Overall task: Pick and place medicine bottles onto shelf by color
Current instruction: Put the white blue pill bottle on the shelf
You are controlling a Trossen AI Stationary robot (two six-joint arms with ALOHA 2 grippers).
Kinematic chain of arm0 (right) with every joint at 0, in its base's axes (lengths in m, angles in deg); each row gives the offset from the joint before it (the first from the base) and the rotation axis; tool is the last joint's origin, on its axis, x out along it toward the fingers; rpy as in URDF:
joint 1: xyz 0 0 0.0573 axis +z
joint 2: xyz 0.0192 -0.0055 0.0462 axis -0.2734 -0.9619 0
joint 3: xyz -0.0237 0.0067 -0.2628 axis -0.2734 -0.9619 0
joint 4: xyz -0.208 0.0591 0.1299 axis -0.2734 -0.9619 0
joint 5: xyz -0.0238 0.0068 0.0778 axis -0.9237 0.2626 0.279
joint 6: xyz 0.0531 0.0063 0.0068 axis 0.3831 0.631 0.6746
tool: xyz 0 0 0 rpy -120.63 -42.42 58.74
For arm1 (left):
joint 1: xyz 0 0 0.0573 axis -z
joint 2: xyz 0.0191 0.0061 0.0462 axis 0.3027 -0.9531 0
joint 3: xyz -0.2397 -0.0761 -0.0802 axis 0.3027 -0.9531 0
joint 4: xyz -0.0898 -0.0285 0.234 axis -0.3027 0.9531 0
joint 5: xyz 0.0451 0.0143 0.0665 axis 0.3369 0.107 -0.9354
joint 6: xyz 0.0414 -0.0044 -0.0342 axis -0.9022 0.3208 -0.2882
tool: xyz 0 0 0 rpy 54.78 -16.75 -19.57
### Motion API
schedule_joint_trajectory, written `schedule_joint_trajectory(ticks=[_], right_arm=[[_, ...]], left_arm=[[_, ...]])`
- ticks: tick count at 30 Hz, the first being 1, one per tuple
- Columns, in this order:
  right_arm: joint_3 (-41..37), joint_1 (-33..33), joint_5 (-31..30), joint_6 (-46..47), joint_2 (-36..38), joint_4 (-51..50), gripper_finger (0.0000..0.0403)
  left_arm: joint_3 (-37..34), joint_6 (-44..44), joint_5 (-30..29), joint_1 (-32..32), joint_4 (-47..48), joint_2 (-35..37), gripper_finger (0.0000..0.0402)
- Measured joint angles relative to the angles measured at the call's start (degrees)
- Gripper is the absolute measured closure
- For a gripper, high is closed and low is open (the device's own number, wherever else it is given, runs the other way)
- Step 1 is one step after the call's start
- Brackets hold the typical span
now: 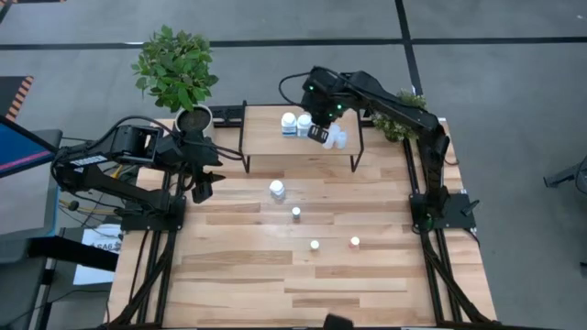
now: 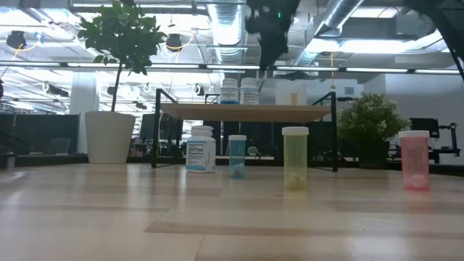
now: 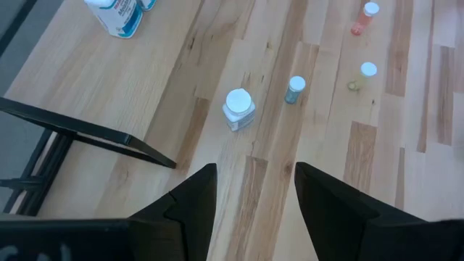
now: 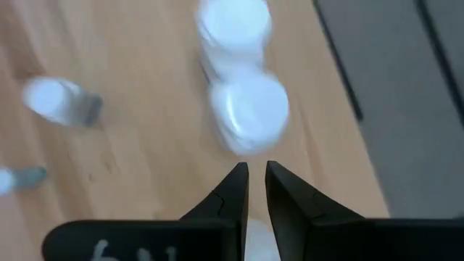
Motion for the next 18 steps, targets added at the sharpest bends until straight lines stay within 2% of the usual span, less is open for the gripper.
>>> schedule_joint_trajectory(ticks=[4, 7, 9, 13, 18], right_arm=[[2.8, 4.1, 2.2, 0.4, 0.7, -1.5, 0.0332], [3.1, 6.6, 13.6, -0.8, 2.0, -1.1, 0.0330], [3.4, 8.4, 18.4, -0.3, 2.4, -0.3, 0.0324], [3.1, 11.9, 19.3, 3.3, 2.3, -3.0, 0.0295], [3.1, 17.1, 19.3, 3.4, 1.4, -2.9, 0.0222]], left_arm=[[0.0, 0.1, 0.0, 0.0, 0.0, 0.0, 0.0228], [0.0, 0.1, 0.0, 0.0, 0.0, 0.0, 0.0228], [0.0, 0.1, 0.0, 0.0, 0.0, 0.0, 0.0228], [0.0, 0.0, 0.0, 0.0, 0.0, 0.0, 0.0228], [0.0, -1.4, 0.0, 0.0, 0.0, 0.0, 0.0228]])
